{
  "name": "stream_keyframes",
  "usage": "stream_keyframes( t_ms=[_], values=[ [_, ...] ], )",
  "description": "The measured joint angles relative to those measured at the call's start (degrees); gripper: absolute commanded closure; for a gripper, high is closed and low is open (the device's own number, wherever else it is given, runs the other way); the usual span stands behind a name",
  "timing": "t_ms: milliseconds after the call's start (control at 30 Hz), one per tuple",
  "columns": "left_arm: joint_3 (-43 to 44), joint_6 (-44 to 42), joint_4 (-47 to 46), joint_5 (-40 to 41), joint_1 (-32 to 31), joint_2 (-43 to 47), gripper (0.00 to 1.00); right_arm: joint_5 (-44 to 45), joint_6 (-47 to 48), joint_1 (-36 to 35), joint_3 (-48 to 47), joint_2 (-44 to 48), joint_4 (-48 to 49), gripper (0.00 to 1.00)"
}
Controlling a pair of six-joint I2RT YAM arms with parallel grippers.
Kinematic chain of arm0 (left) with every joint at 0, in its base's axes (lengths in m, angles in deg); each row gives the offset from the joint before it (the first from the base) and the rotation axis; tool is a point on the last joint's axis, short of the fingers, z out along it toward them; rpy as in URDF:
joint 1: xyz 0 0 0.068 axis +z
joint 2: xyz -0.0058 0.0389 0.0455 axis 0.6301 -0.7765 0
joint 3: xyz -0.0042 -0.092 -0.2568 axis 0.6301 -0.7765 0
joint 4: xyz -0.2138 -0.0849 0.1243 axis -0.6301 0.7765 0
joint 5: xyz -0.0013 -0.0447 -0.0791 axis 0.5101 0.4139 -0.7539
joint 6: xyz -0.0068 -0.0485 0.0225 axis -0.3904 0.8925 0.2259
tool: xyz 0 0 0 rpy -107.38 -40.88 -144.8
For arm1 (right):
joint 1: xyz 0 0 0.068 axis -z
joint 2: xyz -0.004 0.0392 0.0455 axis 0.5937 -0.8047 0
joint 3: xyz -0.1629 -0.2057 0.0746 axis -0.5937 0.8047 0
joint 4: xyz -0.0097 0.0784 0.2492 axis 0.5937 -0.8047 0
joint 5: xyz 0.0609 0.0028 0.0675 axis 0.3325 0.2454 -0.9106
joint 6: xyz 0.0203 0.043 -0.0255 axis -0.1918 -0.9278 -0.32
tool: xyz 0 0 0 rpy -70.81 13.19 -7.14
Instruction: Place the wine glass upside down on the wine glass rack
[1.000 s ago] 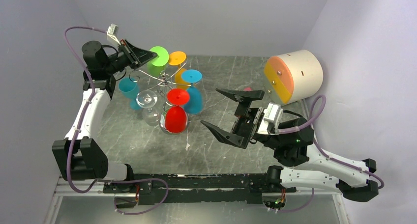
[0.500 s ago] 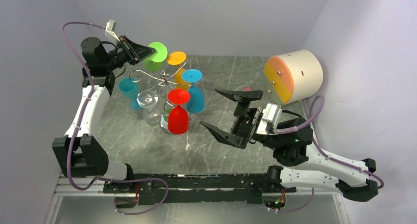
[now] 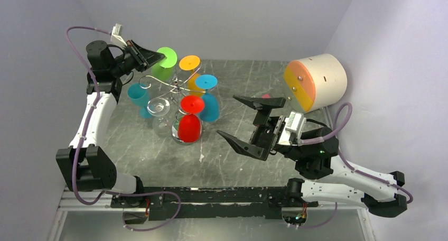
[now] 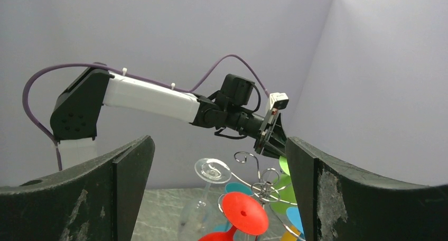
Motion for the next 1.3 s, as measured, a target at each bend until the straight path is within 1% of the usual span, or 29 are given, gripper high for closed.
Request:
stream_keyframes(
  t_ms=[100,300,467,567,733,867,967,1000,1033,1067,1167,1300],
  values=[
    [0.00,-0.39,1.05,0.31,0.28,0.13,0.85,-0.02,0.00,0.00,0.00,0.37,0.00,0.00],
    [0.00,-1.25,2.23,0.37,0.72,0.48,0.71,-0.04,0.02,0.00,0.00,0.33,0.00,0.00],
    [0.17,-2.73,5.14,0.55,0.98,1.16,0.68,-0.04,-0.09,0.00,0.00,0.00,-0.07,0.00],
    [1.07,-4.24,7.63,1.01,1.05,1.27,0.64,-0.07,-0.33,0.00,0.00,-0.04,-0.50,0.00],
    [1.18,-7.48,12.15,4.46,1.18,3.50,0.57,0.17,-0.52,0.00,0.00,-0.02,-0.76,0.00],
    [1.20,-9.55,15.34,8.04,1.22,6.34,0.47,0.66,-0.57,0.00,0.00,-0.07,-2.60,0.00],
    [1.22,-10.71,17.18,11.21,1.25,8.90,0.37,1.09,-0.74,0.00,0.22,0.04,-3.28,0.00],
    [1.22,-11.26,17.86,12.61,1.25,9.81,0.28,1.16,-0.85,0.00,0.44,0.20,-3.37,0.00],
    [1.25,-11.67,18.62,14.53,1.25,10.84,0.13,1.29,-0.94,0.00,0.68,0.39,-3.50,0.00],
    [1.25,-12.13,19.08,15.78,1.25,11.45,0.01,1.42,-0.98,0.00,0.85,0.59,-3.74,0.00],
    [1.27,-13.60,21.38,21.90,1.25,13.84,0.01,1.97,-1.16,0.00,0.98,1.11,-4.42,0.00],
    [1.55,-15.32,25.33,29.68,1.29,14.86,0.01,2.84,-1.44,0.00,1.09,1.88,-5.16,0.00]
  ],
)
